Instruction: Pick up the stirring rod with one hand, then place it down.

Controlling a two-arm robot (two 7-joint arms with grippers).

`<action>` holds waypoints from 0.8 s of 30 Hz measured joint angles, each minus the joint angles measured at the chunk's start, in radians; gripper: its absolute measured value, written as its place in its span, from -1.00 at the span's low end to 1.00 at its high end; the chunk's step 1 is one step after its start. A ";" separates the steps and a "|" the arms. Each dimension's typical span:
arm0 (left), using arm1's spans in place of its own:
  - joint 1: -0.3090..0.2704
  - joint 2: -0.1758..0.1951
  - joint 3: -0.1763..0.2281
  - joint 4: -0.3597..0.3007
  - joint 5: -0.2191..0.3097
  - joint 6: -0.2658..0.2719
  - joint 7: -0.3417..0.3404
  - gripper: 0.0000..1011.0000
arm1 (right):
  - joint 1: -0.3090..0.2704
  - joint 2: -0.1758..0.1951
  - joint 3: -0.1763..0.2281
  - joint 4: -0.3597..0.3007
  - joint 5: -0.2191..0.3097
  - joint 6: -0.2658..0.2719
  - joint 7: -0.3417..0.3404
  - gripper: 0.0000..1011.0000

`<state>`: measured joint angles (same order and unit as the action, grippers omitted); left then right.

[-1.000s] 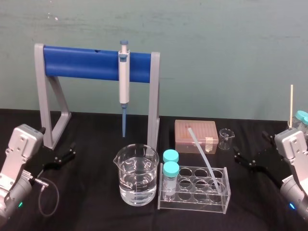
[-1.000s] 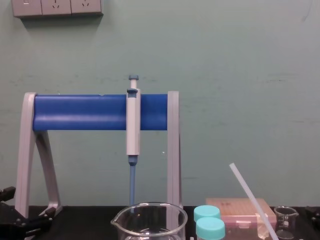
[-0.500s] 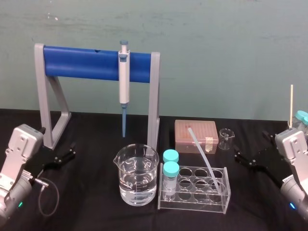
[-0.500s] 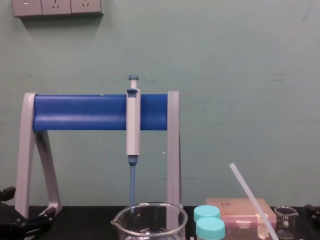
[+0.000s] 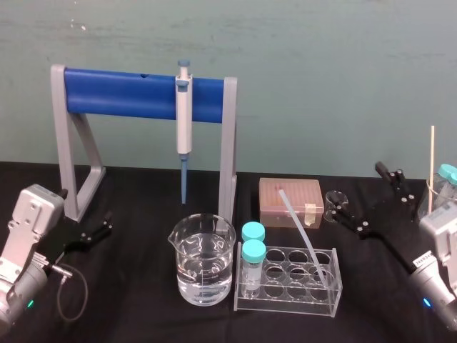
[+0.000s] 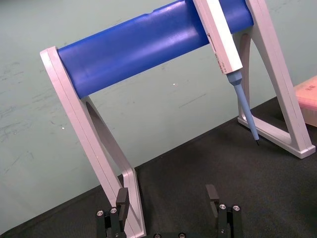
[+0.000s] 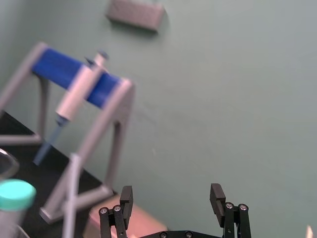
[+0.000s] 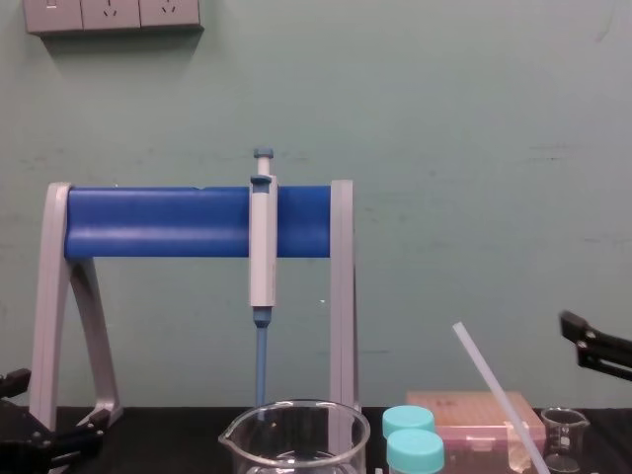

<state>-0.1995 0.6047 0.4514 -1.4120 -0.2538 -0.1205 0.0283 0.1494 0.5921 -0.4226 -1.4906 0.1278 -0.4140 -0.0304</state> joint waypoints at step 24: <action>0.000 0.000 0.000 0.000 0.000 0.000 0.000 0.98 | 0.085 -0.038 -0.048 0.068 0.242 -0.039 0.359 0.98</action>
<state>-0.1995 0.6047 0.4514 -1.4120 -0.2538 -0.1205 0.0283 0.2342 0.5543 -0.4709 -1.4227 0.3695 -0.4530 0.3290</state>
